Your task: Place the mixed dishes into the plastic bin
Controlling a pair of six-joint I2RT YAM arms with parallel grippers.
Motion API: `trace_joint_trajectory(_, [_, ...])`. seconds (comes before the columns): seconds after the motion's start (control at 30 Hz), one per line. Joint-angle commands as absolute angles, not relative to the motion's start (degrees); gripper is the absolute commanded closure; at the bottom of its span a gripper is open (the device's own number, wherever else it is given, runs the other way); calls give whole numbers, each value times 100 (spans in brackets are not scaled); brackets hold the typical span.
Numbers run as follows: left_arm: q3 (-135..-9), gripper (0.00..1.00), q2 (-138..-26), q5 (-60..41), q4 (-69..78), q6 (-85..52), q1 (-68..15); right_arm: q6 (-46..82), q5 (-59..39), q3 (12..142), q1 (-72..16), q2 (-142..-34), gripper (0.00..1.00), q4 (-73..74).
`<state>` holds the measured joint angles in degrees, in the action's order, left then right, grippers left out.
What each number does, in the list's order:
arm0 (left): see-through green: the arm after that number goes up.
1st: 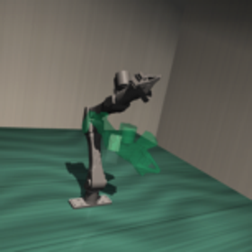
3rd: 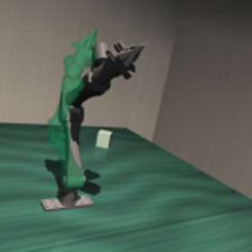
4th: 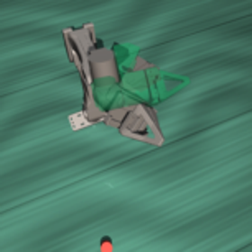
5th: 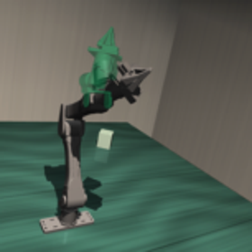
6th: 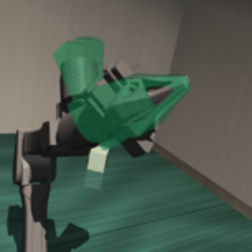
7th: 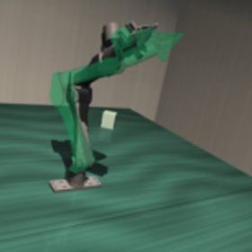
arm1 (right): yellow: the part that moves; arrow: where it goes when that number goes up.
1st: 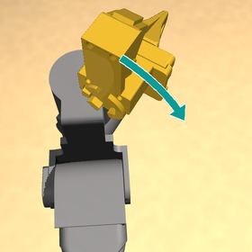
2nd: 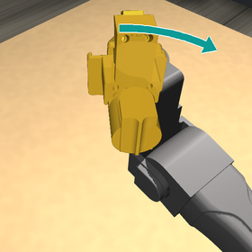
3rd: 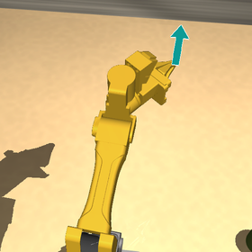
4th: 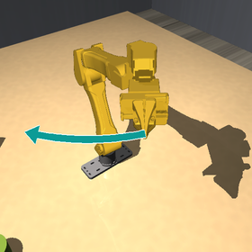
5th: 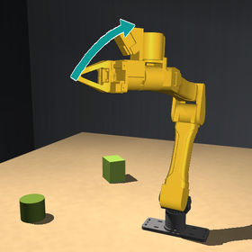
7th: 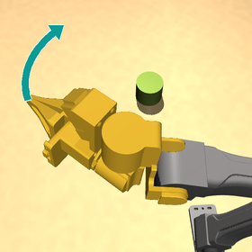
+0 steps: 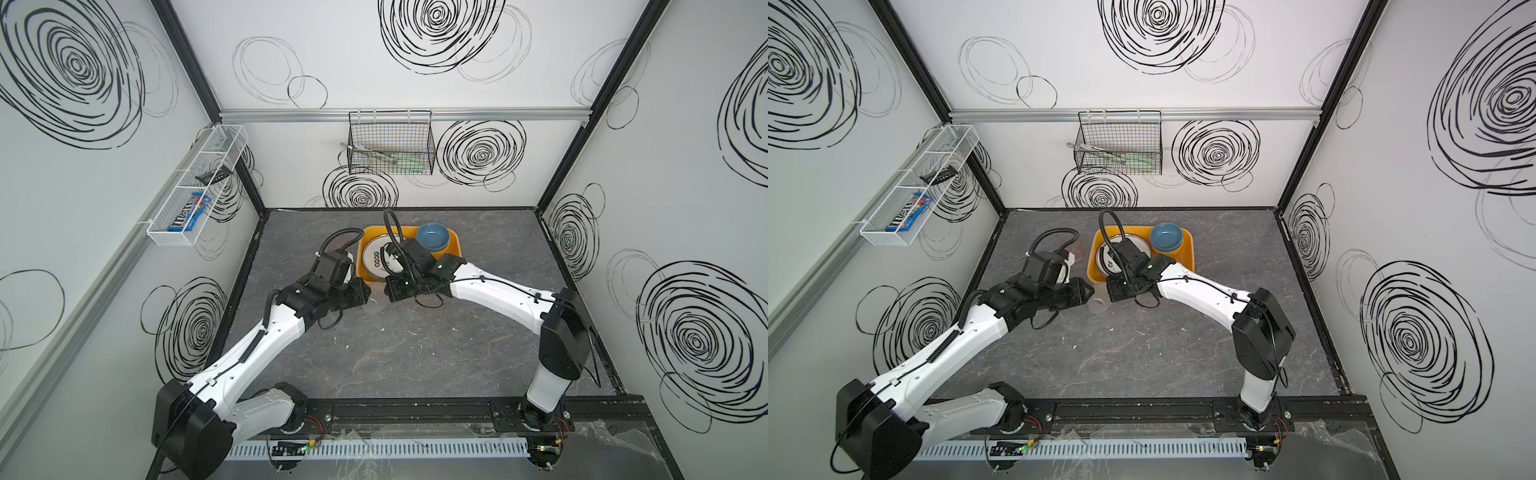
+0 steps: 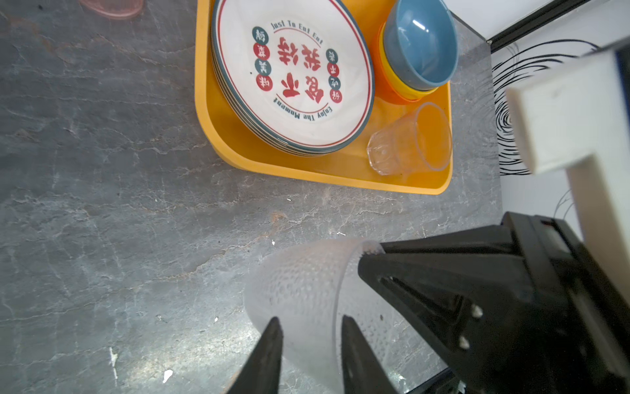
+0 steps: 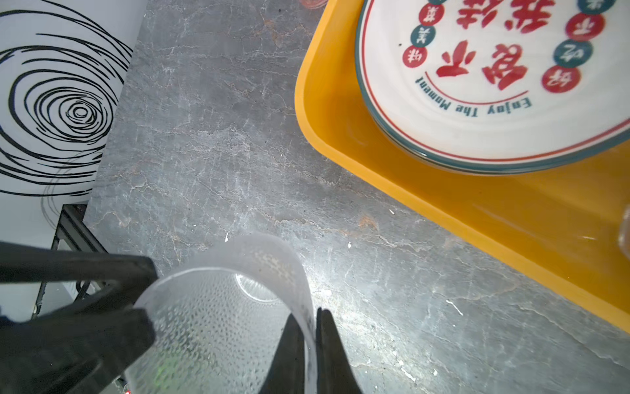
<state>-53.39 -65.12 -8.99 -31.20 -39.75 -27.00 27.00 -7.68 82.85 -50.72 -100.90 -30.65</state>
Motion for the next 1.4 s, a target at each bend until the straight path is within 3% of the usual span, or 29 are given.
trace_joint_trajectory(0.0, [-5470,59,-6341,-922,-3032,-4039,-2696,2672,-583,8474,-4951,-9972,98,-3326])
trace_joint_trajectory(0.6, [-5108,40,-6131,-1237,-2748,-4096,-2578,2405,-273,8445,-3945,-9352,99,-3802])
trace_joint_trajectory(1.03, [-4941,39,-6153,-1406,-2584,-4131,-2558,2171,279,8132,-3034,-8798,98,-3506])
trace_joint_trajectory(1.37, [-4874,38,-6147,-1424,-2560,-4140,-2534,2101,255,8066,-2537,-8959,98,-3471])
